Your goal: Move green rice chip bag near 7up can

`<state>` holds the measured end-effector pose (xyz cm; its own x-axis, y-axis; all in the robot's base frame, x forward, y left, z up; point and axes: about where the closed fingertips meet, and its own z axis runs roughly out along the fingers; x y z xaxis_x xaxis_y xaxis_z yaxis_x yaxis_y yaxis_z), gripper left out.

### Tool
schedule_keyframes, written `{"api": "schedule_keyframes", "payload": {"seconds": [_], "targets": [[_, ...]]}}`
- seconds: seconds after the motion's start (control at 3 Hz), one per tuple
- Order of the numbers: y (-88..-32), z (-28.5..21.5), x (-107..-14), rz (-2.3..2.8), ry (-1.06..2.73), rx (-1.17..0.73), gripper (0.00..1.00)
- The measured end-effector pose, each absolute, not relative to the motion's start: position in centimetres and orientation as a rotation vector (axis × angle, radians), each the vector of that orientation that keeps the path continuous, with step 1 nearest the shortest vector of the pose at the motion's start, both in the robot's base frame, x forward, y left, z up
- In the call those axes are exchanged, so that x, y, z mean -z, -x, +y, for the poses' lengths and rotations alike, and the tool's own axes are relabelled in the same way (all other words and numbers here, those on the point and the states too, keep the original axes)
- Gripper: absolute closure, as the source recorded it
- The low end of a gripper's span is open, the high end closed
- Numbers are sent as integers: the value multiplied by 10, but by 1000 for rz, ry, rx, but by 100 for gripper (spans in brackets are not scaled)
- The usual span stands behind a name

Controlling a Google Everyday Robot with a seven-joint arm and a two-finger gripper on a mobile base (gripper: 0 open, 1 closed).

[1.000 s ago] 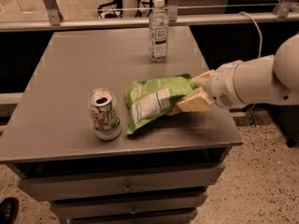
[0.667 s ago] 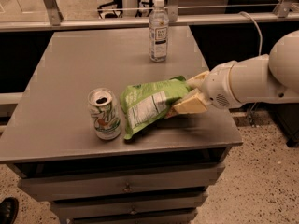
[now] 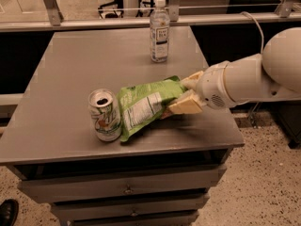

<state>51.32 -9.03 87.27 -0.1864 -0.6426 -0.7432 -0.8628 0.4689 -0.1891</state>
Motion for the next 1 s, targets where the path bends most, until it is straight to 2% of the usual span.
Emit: {"api": "schedule_keyframes", "payload": {"seconds": [0.33, 0.67, 1.0], "targets": [[-512, -99, -881, 1917, 1244, -330, 0], [-507, -115, -894, 1925, 1220, -292, 0], [-489, -153, -914, 1932, 1147, -221, 0]]}}
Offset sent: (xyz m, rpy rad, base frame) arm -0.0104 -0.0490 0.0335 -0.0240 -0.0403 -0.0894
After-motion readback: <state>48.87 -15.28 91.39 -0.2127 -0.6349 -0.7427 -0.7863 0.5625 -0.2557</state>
